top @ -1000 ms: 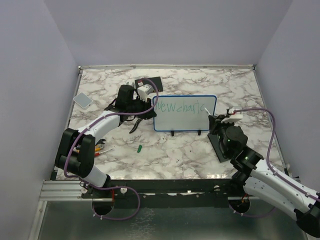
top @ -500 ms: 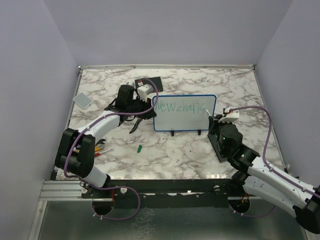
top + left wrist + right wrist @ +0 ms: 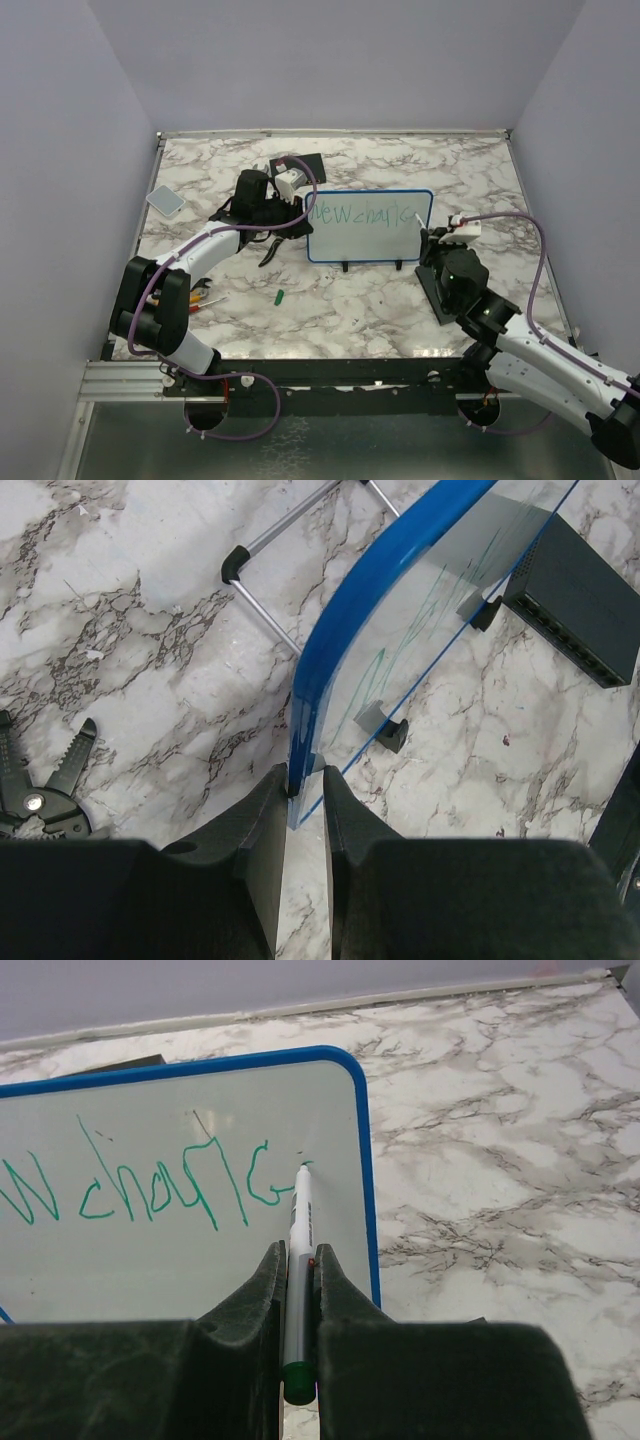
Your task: Write a sentence on the whiteboard
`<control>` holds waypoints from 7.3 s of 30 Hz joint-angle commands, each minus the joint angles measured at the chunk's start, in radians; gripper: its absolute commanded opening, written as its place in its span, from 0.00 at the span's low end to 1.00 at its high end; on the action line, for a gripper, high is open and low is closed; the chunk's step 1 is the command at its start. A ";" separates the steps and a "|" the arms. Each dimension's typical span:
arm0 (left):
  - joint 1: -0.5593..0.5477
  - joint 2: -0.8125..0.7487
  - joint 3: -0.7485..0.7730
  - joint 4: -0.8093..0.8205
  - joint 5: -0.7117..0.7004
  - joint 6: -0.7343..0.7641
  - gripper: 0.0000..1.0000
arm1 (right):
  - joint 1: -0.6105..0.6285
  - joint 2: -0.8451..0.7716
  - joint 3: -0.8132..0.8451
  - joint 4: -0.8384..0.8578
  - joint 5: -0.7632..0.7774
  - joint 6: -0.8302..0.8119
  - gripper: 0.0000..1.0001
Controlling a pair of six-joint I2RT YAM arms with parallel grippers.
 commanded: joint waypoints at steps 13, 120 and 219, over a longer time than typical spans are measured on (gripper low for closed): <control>-0.002 -0.025 0.018 0.007 -0.004 0.006 0.21 | -0.004 0.064 0.019 -0.064 -0.025 0.064 0.01; -0.009 -0.034 0.017 0.007 -0.006 0.005 0.21 | -0.058 0.100 0.027 -0.106 -0.073 0.083 0.01; -0.039 -0.037 0.027 -0.012 -0.076 -0.080 0.20 | 0.175 0.544 0.062 0.425 -0.361 0.109 0.01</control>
